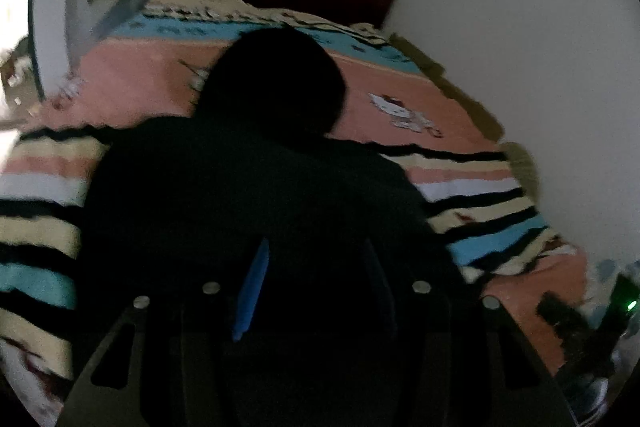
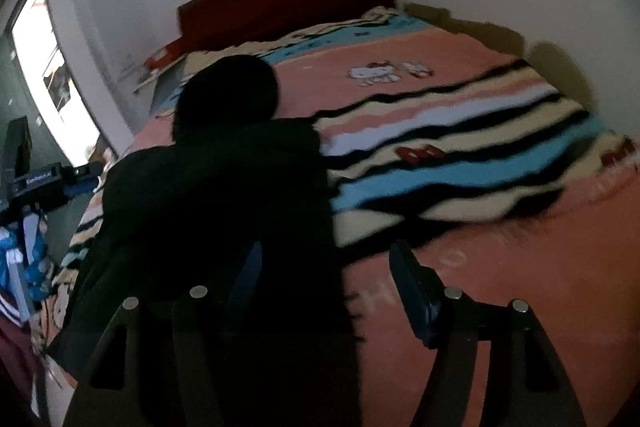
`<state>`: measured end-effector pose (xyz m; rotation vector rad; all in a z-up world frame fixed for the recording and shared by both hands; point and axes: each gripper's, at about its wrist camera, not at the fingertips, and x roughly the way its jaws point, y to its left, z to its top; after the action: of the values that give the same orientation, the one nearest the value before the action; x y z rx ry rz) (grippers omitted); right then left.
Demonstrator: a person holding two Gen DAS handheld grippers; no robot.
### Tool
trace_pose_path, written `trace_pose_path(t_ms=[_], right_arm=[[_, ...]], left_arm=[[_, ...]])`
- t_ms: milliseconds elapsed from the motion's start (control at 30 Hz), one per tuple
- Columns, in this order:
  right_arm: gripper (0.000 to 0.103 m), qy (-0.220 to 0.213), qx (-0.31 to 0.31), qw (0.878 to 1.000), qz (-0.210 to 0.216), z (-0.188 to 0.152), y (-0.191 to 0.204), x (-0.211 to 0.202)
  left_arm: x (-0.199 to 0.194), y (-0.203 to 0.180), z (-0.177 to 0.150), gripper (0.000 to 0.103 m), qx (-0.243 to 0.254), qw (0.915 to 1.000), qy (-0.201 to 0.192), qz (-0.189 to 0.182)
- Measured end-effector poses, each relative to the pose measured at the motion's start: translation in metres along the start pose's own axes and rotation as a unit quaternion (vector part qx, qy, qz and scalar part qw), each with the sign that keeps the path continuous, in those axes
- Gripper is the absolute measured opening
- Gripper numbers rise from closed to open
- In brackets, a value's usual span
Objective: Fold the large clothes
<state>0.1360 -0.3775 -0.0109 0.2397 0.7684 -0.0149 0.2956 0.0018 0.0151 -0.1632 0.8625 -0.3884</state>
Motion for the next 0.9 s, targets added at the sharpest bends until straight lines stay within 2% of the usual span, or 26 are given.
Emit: trace_pose_path(t_ms=[233,500,700,900], right_arm=[[0.069,0.002,-0.051,0.998,0.025,0.048,0.058,0.024],[0.074,0.011,-0.115,0.992,0.047,0.101,0.135,0.085],[0.074,0.024,-0.145,0.988,0.044,0.109,0.169,0.142],[0.073,0.040,-0.160,0.986,0.024,0.096,0.169,0.196]], left_arm=[[-0.009,0.062,0.029,0.048,-0.003,0.9971,-0.020,0.073],[0.027,0.094,0.051,0.048,0.004,0.9943,-0.029,0.103],[0.071,0.111,0.055,0.048,0.005,0.9938,-0.027,0.108],[0.114,0.121,0.025,0.048,0.033,0.9921,-0.023,0.118]])
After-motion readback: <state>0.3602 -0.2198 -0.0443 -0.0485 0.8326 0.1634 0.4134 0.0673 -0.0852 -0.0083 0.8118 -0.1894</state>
